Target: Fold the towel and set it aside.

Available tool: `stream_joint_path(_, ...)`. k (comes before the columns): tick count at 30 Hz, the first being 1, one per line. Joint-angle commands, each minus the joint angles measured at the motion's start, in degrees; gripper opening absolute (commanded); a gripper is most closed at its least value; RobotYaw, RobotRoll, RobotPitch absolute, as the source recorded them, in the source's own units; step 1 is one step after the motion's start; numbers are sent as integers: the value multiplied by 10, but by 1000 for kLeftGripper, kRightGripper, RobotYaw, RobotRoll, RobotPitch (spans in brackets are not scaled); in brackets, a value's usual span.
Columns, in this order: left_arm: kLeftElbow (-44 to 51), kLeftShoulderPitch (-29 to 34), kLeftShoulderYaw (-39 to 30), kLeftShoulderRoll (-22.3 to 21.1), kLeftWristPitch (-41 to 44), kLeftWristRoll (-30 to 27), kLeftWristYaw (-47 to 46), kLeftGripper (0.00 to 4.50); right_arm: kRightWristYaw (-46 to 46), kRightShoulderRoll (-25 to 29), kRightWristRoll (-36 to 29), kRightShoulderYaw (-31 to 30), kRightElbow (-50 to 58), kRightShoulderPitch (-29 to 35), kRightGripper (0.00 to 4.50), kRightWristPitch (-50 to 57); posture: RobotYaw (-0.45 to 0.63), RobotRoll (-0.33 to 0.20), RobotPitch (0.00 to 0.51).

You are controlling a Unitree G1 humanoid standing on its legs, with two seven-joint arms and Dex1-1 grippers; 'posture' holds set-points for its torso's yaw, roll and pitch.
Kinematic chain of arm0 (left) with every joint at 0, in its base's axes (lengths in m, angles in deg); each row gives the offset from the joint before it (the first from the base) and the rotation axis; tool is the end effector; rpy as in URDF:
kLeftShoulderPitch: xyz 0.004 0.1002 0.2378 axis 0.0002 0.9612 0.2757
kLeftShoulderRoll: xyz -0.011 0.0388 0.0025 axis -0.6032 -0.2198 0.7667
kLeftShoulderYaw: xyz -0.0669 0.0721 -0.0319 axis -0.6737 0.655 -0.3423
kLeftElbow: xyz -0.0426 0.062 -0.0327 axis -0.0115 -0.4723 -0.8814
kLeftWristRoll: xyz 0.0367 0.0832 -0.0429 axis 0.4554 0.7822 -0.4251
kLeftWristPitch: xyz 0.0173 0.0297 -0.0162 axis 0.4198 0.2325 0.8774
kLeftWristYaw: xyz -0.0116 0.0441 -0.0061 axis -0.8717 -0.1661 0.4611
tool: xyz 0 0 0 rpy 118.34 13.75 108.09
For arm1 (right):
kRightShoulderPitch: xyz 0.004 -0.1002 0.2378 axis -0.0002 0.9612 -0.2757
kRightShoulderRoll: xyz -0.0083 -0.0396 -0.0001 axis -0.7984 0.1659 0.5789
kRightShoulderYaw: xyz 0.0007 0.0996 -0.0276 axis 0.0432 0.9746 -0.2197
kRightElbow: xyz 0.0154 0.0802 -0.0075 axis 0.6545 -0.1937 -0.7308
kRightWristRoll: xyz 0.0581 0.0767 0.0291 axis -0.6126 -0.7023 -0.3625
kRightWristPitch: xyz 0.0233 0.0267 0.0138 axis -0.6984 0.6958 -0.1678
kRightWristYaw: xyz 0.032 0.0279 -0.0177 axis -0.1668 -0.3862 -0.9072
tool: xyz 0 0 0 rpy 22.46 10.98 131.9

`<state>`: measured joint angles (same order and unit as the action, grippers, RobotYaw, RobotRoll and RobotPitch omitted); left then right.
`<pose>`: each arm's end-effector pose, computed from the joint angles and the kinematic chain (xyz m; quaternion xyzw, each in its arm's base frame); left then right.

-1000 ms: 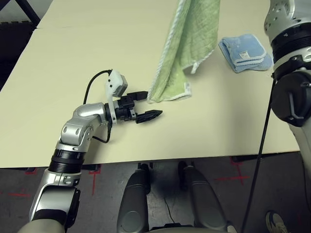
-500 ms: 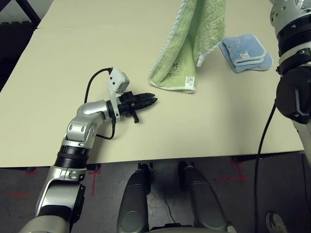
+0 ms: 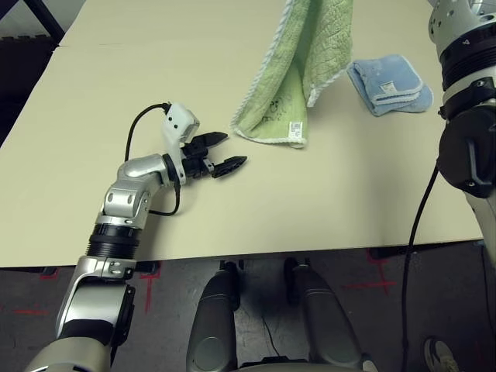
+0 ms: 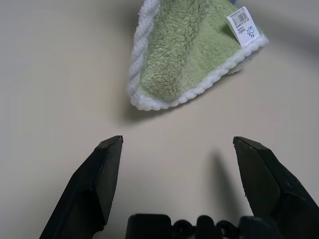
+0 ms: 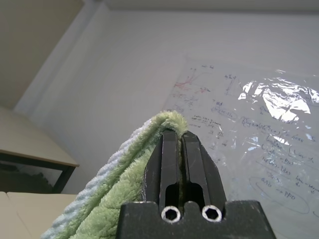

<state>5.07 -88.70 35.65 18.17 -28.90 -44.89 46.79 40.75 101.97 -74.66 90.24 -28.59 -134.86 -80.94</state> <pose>0.3063 0.2250 0.1662 0.1052 0.0208 -0.4426 0.8903 0.3333 -0.1758 0.4049 -0.1610 -0.5414 0.2897 0.7726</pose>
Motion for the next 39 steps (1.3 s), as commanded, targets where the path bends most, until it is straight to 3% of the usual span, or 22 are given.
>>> stream_joint_path(1,-34,-14,-3,10,-25,17,-16,4491,-9,1,-10,9,20,-3,0,-1,13,0,229)
stream_joint_path(9,-121,-74,-9,88,-106,35,-65,4491,-13,-3,-13,13,24,-2,0,2,17,0,228)
stream_joint_path(16,-104,-75,14,86,-59,25,-4,4491,-15,-1,-12,15,26,0,0,3,3,0,227)
stream_joint_path(19,-96,-69,13,79,-44,27,2,3857,-14,-2,-12,15,26,1,0,3,2,0,226)
stream_joint_path(29,-89,-62,4,72,-34,23,2,28,-15,-4,-11,15,25,2,0,5,11,0,225)
stream_joint_path(39,-79,-59,-7,57,-13,6,22,6,-13,-1,-9,14,23,8,0,7,10,0,222)
